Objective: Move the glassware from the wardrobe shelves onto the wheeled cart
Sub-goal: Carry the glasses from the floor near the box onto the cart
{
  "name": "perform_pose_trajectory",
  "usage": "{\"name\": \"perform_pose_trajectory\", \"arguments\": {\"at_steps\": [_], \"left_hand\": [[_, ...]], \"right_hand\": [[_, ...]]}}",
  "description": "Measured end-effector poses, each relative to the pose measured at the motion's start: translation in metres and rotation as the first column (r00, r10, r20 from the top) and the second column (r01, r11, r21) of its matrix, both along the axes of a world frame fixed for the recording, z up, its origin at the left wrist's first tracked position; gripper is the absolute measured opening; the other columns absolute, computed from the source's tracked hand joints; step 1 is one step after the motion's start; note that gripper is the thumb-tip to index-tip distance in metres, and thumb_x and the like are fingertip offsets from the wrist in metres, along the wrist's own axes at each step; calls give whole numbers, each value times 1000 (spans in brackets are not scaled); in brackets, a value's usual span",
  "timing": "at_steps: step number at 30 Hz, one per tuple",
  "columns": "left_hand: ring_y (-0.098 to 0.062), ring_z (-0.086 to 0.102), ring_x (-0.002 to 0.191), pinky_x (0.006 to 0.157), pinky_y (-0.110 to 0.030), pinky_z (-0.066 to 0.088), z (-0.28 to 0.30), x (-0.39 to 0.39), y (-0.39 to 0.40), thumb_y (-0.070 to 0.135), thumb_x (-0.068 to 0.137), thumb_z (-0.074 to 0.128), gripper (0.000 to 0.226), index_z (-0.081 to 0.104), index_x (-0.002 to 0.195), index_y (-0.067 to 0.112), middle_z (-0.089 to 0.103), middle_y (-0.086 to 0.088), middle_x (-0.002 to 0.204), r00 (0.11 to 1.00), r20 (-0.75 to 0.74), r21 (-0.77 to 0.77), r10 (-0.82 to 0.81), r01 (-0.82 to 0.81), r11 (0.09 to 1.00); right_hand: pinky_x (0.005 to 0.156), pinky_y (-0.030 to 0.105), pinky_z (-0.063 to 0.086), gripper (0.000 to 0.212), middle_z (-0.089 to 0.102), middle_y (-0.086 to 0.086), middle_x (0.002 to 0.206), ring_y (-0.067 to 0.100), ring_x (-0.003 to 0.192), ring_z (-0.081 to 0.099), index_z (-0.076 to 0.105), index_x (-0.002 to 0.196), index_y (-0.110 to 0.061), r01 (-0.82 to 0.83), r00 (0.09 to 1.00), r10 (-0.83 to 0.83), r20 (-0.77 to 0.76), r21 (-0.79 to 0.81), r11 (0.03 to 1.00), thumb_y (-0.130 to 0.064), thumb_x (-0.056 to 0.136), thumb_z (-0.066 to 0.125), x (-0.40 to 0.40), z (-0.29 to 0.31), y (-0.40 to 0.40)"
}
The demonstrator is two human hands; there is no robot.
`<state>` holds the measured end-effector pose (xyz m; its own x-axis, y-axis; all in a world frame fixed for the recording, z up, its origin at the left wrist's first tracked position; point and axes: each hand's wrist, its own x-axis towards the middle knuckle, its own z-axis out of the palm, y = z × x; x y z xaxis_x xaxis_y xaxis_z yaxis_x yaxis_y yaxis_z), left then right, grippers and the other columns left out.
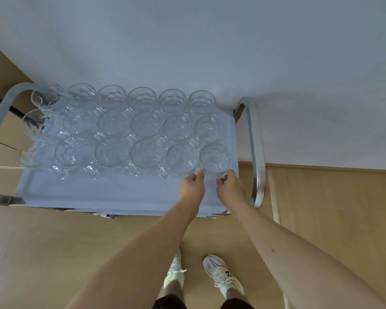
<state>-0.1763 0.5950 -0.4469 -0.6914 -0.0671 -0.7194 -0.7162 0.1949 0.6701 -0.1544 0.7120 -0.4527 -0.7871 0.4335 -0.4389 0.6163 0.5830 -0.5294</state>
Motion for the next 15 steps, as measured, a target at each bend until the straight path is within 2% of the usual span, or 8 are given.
{"name": "perform_pose_trajectory", "arguments": {"at_steps": [1, 4, 6, 8, 11, 13, 15], "left_hand": [[-20, 45, 70, 72, -35, 47, 0, 1, -1, 52, 102, 45, 47, 64, 90, 10, 48, 0, 76, 1000, -1, -5, -15, 15, 1000], [-17, 50, 71, 76, -38, 53, 5, 3, -7, 55, 102, 44, 38, 60, 81, 27, 55, 2, 79, 997, -10, -25, -71, 71, 997], [-14, 49, 64, 61, -30, 45, 9, 4, -12, 54, 101, 45, 41, 61, 79, 24, 54, -1, 72, 988, -37, -108, -151, 146, 983], [-10, 49, 60, 54, -26, 36, 13, 6, -17, 51, 100, 48, 42, 69, 90, 16, 58, -7, 72, 959, -79, -254, -272, 245, 936], [-11, 56, 70, 61, -26, 39, 27, 7, -25, 47, 98, 51, 34, 73, 106, 23, 68, 5, 82, 903, -123, -428, -411, 325, 843], [-14, 57, 76, 68, -26, 40, 43, 4, -26, 44, 98, 52, 30, 73, 109, 26, 66, 9, 83, 882, -161, -486, -442, 319, 813], [-16, 59, 78, 62, -26, 40, 62, -2, -25, 42, 98, 53, 27, 73, 108, 27, 64, 9, 80, 864, -211, -511, -458, 302, 805]], "right_hand": [[54, 28, 32, 11, 58, 2, 94, 20, 80, 54, 48, 100, -15, -4, 1000, 4, 2, -8, 1000, -25, 103, 54, -1, 0, 1], [56, 26, 34, 19, 59, 0, 97, 18, 83, 55, 51, 105, -15, -12, 1000, 11, -15, -64, 998, -29, 98, 61, 0, 2, 2], [55, 25, 34, 25, 58, -1, 96, 18, 84, 56, 54, 107, -14, -18, 1000, 17, -12, -87, 996, -31, 94, 67, 1, 5, 3], [58, 29, 38, 28, 59, 1, 97, 22, 86, 58, 56, 103, -13, -37, 999, 37, 3, -42, 998, -33, 90, 71, 2, 10, 4], [65, 32, 48, 29, 61, 4, 93, 25, 84, 60, 58, 95, -10, -34, 999, 33, -31, -10, 999, -30, 84, 77, 1, 20, 6], [64, 31, 49, 31, 61, 4, 92, 24, 82, 58, 57, 95, -10, -40, 997, 40, -59, 8, 999, -28, 81, 79, -1, 33, 7], [61, 29, 46, 37, 64, 5, 100, 24, 84, 58, 55, 101, -12, -67, 995, 69, -78, 26, 997, -29, 80, 80, -6, 49, 9]]}}
